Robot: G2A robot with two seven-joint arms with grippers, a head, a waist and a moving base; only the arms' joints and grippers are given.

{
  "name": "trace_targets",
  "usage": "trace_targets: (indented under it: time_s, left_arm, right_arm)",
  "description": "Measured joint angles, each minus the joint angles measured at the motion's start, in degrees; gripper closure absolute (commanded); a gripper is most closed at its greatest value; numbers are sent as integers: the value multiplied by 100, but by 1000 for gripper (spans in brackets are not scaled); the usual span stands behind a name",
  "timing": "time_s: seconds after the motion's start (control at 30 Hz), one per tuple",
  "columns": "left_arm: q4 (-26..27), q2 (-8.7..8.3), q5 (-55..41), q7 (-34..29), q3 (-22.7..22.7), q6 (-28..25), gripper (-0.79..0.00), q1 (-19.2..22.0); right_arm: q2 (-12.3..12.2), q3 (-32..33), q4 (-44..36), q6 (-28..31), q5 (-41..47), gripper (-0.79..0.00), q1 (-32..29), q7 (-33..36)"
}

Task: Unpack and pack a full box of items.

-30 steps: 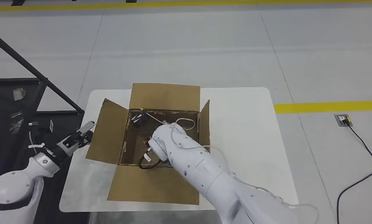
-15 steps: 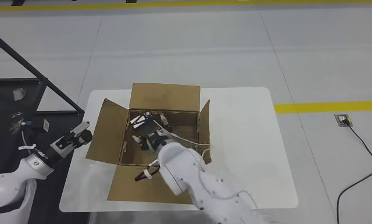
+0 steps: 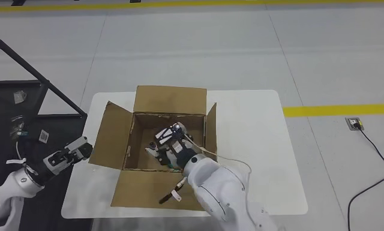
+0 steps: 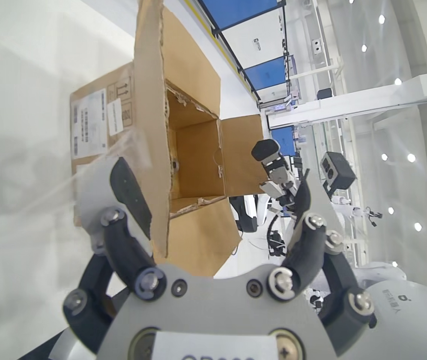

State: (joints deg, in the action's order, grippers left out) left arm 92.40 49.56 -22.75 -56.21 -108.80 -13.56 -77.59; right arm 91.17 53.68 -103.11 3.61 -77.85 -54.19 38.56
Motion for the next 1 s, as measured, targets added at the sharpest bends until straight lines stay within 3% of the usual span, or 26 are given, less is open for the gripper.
trace_targets:
  time_s: [0.17,0.33,0.57,0.67,0.77,0.9,1.0]
  left_arm:
    - [287,1,-75,-123,126,81,-785,-51]
    - [620,3,154,-120,393,131,-785,-47]
    - [760,28,656,77,1078,349,-785,261]
    - [713,44,877,112,1450,530,-785,493]
    - [641,68,1119,179,1809,640,-785,703]
    - [487,105,1393,285,2234,773,-785,960]
    - [349,137,1487,382,2481,868,-785,1131]
  right_arm:
    - [-137,684,-679,614,632,-785,-669,-609]
    - [-303,1781,-1225,1333,1775,-785,-1627,-1247]
    - [-506,3325,-1150,2206,3462,-785,-2584,-1262]
    - [-616,3695,-568,2765,4551,-785,-2392,-462]
    - [-745,3823,321,3253,5727,-785,-1780,744]
    - [-872,3582,1476,3851,6904,-785,-856,2075]
    - [-942,3126,1938,3949,7272,-785,-321,2310]
